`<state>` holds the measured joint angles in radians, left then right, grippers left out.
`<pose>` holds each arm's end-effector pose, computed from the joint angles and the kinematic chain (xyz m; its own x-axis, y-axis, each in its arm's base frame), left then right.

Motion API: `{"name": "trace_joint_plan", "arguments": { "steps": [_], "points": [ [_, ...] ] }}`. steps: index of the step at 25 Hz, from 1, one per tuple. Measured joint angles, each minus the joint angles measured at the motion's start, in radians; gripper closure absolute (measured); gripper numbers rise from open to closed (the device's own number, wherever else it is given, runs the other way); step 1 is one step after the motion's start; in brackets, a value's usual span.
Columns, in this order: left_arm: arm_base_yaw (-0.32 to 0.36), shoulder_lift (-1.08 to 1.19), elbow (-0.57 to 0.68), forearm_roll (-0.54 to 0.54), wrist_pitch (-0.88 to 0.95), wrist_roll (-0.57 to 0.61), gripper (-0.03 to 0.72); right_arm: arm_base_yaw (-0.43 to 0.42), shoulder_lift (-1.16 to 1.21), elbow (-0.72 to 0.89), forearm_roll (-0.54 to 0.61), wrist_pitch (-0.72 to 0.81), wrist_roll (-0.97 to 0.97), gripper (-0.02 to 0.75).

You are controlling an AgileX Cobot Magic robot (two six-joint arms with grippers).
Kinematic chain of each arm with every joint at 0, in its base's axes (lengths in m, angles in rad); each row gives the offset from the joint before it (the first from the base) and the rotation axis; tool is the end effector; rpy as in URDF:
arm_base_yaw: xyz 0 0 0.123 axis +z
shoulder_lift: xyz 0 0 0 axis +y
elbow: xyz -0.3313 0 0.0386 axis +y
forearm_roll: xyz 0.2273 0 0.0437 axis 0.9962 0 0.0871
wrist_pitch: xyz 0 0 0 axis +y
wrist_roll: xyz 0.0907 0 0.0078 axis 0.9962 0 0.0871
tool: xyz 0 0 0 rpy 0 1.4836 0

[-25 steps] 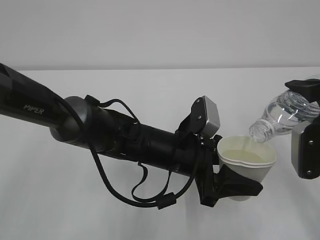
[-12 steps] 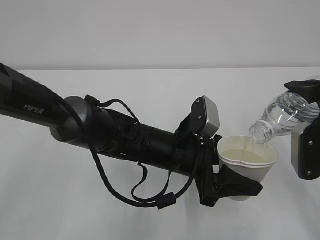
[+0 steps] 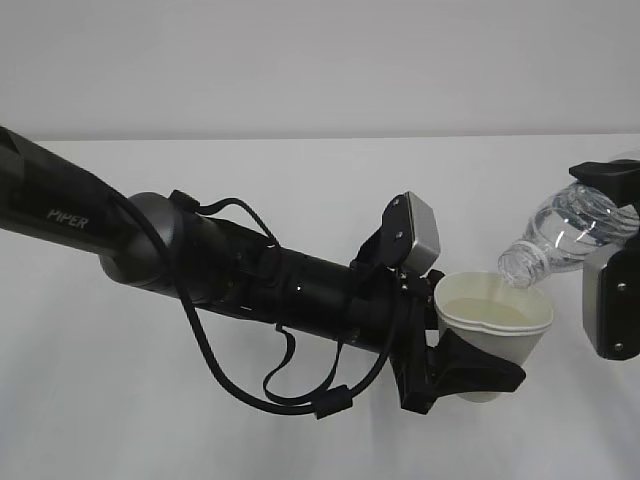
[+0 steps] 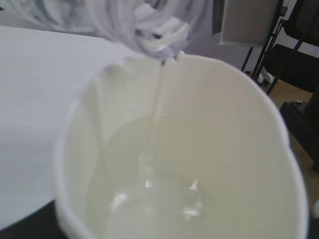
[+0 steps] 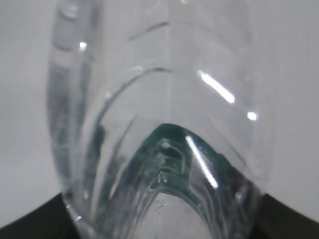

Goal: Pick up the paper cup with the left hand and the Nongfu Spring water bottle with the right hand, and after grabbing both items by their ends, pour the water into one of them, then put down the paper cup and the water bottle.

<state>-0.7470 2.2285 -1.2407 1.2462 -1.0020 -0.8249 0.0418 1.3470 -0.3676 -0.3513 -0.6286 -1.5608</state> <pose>0.2767 -0.3552 0.1726 -0.1305 0.2738 -0.9529 0.9811 -0.1026 -0.1638 0.2115 0.0272 0.2644 0.3047 -0.9297 0.2067 -0.2133 -0.2781 -0.9366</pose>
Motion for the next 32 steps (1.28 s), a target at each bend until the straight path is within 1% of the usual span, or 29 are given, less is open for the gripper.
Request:
{"name": "trace_joint_plan", "arguments": {
  "steps": [32],
  "points": [
    [0.000,0.000,0.000,0.000,0.000,0.000,0.253,0.000,0.000,0.000,-0.002,0.006,-0.016,0.310]
  ]
}}
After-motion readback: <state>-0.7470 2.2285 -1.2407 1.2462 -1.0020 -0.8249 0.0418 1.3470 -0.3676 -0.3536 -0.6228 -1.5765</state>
